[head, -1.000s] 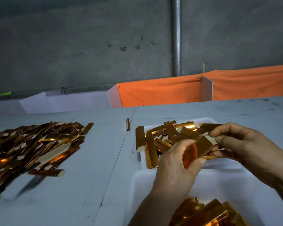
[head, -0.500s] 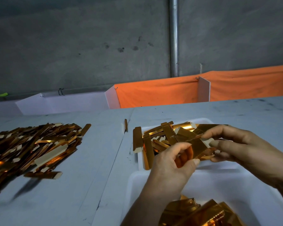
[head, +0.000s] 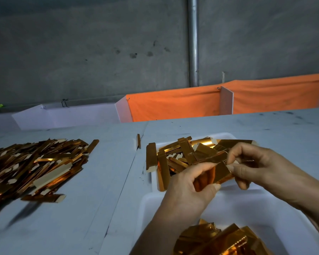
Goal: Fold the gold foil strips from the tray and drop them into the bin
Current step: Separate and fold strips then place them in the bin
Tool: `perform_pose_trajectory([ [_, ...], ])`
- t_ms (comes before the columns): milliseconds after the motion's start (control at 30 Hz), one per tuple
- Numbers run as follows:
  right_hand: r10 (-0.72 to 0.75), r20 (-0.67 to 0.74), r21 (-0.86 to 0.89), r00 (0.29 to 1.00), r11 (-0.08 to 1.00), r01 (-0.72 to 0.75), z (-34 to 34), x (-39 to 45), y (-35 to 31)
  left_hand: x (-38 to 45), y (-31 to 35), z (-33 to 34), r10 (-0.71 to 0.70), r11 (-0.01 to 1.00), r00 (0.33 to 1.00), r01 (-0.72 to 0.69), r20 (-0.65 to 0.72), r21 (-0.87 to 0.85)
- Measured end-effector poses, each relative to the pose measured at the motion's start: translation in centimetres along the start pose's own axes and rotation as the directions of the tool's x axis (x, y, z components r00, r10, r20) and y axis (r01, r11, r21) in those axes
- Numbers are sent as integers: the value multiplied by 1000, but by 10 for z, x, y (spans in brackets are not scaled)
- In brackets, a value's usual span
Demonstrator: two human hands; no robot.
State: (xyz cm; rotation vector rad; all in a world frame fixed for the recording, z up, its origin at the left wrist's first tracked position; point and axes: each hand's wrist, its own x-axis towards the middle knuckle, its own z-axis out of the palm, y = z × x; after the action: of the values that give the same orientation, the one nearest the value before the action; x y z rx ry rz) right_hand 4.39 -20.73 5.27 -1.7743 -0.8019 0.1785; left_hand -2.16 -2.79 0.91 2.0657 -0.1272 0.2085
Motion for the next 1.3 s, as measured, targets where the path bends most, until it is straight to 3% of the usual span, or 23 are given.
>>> perform_pose_trajectory([
  [167, 109, 18, 71, 994, 991, -110, -3, 1, 2, 0, 0, 0, 14, 1000, 1000, -14, 8, 13],
  [333, 262, 75, 400, 962, 876, -270, -1, 4, 8, 1, 1, -2, 19, 1000, 1000, -18, -14, 3],
  [733, 245, 187, 636, 951, 708, -308, 2, 8, 16, 0, 4, -5, 54, 996, 998, -53, 17, -71],
  [800, 244, 192, 621, 951, 720, -310, 2, 7, 16, 0, 4, -6, 59, 997, 998, -57, 22, -57],
  [967, 251, 149, 400, 956, 869, -291, 2, 6, 15, 0, 3, -3, 56, 998, 998, -57, 42, 18],
  [1300, 261, 160, 209, 952, 933, -291, -5, 4, 12, 1, 0, -1, 28, 997, 997, -34, 71, 74],
])
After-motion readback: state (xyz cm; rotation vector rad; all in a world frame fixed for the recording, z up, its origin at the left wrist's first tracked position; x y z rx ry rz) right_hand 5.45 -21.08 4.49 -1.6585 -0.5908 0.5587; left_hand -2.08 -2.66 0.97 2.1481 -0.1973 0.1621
